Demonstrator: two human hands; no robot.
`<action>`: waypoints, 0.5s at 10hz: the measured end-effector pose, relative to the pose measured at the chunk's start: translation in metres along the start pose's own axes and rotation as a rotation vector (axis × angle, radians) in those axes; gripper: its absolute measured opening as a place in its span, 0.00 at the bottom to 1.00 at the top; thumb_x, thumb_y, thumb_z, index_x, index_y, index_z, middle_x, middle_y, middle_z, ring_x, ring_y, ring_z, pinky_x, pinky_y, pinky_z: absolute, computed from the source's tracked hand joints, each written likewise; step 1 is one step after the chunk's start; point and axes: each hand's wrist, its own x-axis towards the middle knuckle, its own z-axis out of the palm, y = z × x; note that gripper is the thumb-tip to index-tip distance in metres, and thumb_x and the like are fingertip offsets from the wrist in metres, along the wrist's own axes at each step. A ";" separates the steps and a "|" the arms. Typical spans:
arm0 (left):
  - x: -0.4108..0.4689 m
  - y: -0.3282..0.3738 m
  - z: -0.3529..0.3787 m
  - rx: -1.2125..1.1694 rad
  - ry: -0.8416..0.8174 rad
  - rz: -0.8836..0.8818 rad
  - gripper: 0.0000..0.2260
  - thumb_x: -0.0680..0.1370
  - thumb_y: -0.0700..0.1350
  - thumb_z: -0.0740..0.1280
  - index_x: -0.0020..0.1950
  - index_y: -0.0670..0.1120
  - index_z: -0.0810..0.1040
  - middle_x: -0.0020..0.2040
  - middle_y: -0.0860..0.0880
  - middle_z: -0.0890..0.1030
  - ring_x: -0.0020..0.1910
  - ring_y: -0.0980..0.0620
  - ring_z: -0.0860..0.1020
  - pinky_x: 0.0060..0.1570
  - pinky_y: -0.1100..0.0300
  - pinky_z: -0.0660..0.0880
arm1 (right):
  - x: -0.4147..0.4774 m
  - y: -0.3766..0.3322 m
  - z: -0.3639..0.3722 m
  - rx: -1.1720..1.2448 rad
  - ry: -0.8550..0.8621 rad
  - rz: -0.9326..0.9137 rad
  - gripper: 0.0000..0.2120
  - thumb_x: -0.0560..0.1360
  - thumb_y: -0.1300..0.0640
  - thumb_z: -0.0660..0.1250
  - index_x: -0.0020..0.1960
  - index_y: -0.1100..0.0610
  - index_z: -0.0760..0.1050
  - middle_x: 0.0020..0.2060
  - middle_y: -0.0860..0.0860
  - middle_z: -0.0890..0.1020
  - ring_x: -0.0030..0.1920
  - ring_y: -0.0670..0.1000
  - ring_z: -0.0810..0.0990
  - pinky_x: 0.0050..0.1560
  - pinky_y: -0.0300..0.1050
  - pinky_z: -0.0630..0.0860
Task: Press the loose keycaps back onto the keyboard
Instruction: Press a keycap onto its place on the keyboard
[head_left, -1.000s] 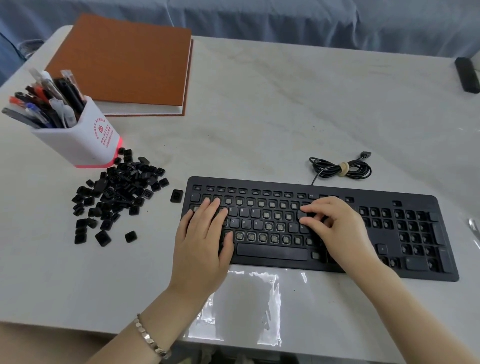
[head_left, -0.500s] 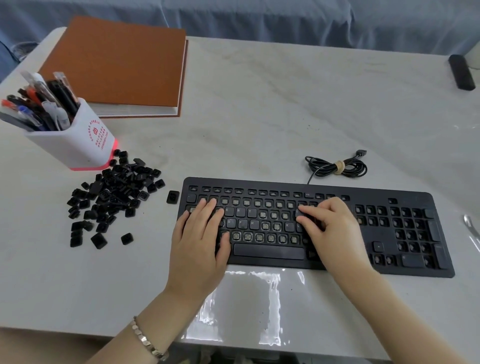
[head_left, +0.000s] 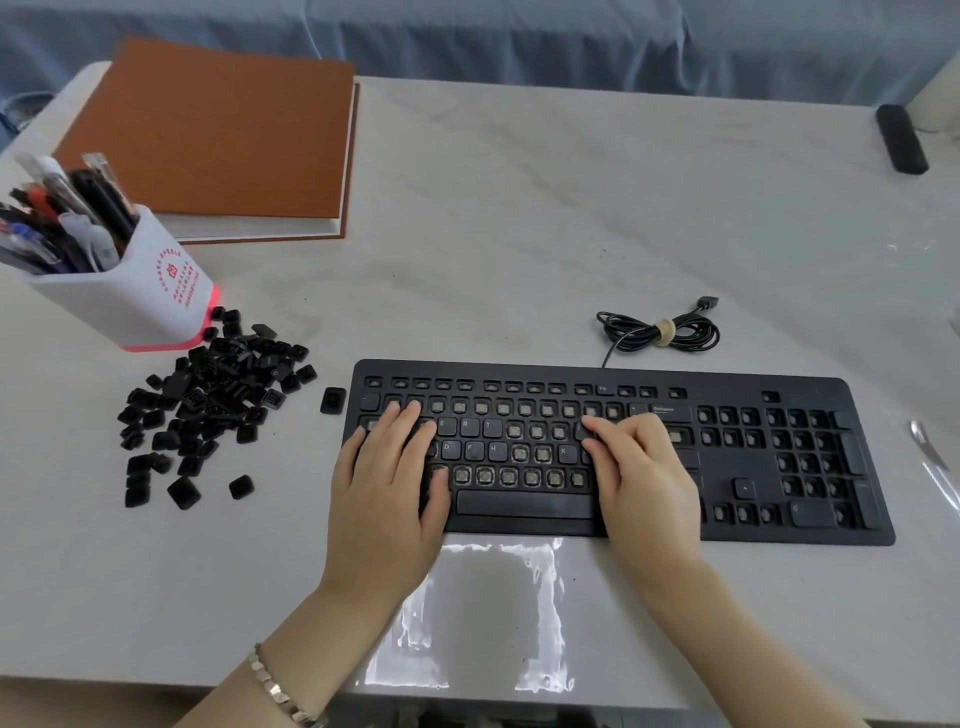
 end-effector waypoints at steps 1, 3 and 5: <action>0.000 0.000 0.001 0.008 0.002 0.000 0.18 0.78 0.46 0.56 0.61 0.38 0.77 0.64 0.42 0.76 0.68 0.47 0.67 0.68 0.48 0.61 | 0.002 -0.004 -0.001 -0.028 -0.019 0.037 0.07 0.74 0.62 0.68 0.52 0.59 0.80 0.39 0.49 0.74 0.34 0.51 0.74 0.31 0.42 0.71; 0.000 0.000 0.001 0.013 0.009 0.006 0.18 0.78 0.46 0.57 0.61 0.38 0.77 0.64 0.42 0.76 0.68 0.47 0.67 0.68 0.48 0.62 | 0.005 -0.005 0.001 -0.135 0.000 -0.013 0.08 0.70 0.67 0.71 0.49 0.62 0.80 0.38 0.54 0.75 0.30 0.54 0.75 0.26 0.39 0.66; 0.000 0.000 0.000 0.003 -0.003 -0.005 0.18 0.78 0.46 0.56 0.61 0.38 0.77 0.65 0.42 0.76 0.69 0.47 0.67 0.68 0.48 0.61 | 0.007 -0.007 -0.004 -0.180 -0.098 -0.026 0.09 0.69 0.68 0.72 0.48 0.62 0.78 0.38 0.52 0.74 0.32 0.54 0.73 0.28 0.38 0.64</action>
